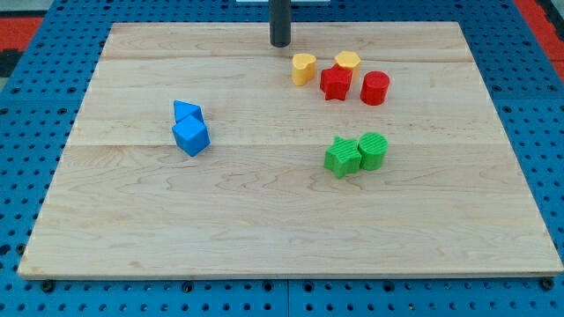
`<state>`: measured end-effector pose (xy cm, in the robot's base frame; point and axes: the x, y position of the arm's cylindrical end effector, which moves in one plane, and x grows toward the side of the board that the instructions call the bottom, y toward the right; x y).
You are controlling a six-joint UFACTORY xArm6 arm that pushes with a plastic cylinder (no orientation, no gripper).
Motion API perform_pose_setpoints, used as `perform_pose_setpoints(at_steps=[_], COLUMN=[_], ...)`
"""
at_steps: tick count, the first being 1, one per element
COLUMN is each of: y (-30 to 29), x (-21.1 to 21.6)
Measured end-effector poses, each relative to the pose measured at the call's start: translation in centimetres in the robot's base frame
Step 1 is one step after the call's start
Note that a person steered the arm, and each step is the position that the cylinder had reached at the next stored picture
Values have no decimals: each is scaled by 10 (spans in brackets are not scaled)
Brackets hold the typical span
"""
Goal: Slide the yellow heart towards the top center
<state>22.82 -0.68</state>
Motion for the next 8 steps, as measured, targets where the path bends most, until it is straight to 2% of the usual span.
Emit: perform_pose_setpoints(at_steps=[1, 2, 3, 4, 6, 7, 8], y=[17, 138, 207, 147, -75, -62, -56], x=[4, -9, 30, 75, 76, 71, 85])
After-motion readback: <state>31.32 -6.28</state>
